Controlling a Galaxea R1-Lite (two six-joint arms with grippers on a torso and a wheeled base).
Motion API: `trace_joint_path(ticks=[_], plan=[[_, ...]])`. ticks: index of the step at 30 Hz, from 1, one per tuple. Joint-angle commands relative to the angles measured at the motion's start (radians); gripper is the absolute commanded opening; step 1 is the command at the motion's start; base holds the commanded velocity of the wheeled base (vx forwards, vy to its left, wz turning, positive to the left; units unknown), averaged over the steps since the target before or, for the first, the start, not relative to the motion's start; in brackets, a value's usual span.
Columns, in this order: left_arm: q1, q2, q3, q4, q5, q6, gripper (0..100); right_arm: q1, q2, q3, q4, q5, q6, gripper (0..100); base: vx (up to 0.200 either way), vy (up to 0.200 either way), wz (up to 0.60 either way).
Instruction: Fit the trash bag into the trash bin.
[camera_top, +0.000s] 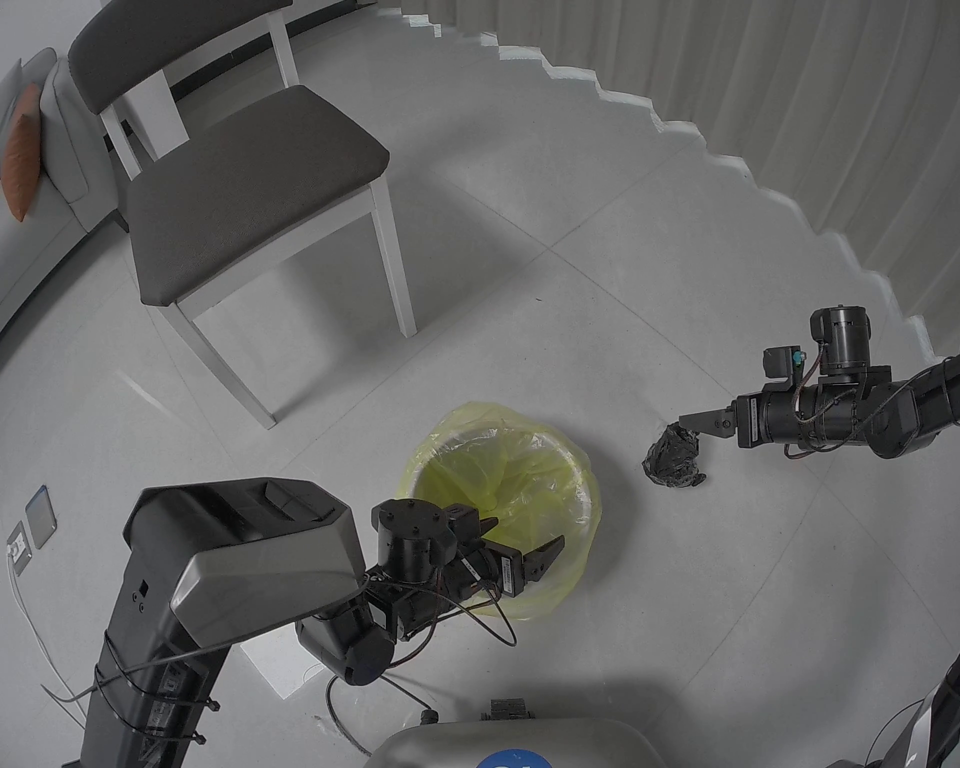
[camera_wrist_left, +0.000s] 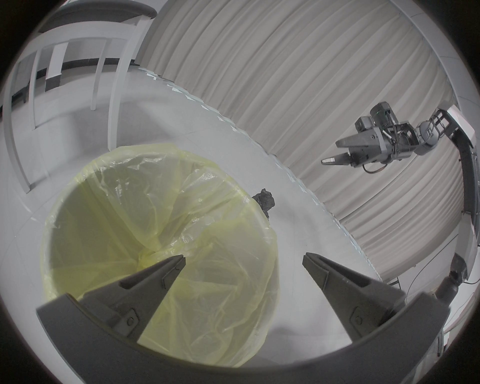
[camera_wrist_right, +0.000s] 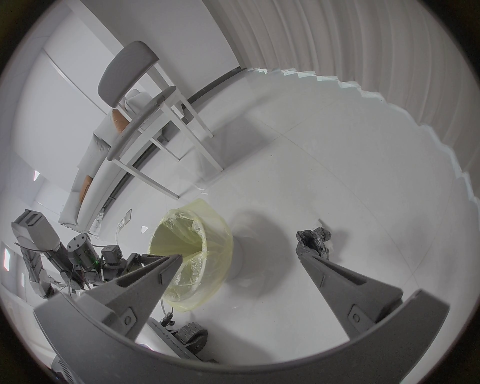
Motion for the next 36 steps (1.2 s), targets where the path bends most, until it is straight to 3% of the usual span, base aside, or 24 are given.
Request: trace_joint_path(ticks=[1,2,3,22,28,36], plan=[[-0.005,0.024,-0.023,0.001,-0.001,0.013,100,-0.001,-0.009,0.005,-0.001,0.0,-0.001,100,0.0,0.0,0.0],[-0.007,0.027,-0.025,0.001,-0.001,0.016,100,-0.004,-0.009,0.006,-0.001,0.0,-0.001,100,0.0,0.0,0.0],[-0.007,0.028,-0.025,0.001,-0.002,0.018,0,-0.005,-0.009,0.006,-0.001,0.0,-0.001,100,0.0,0.0,0.0],[-0.036,0.001,0.047,-0.027,-0.002,0.021,0,-0.025,-0.013,0.023,-0.006,0.0,-0.004,100,0.0,0.0,0.0],[-0.071,-0.015,0.147,-0.097,-0.007,0.019,0,-0.031,-0.037,0.029,-0.003,0.002,-0.004,100,0.0,0.0,0.0],[-0.091,0.024,0.174,-0.163,-0.004,0.01,0,-0.042,-0.052,0.049,-0.004,0.004,-0.004,100,0.0,0.0,0.0]])
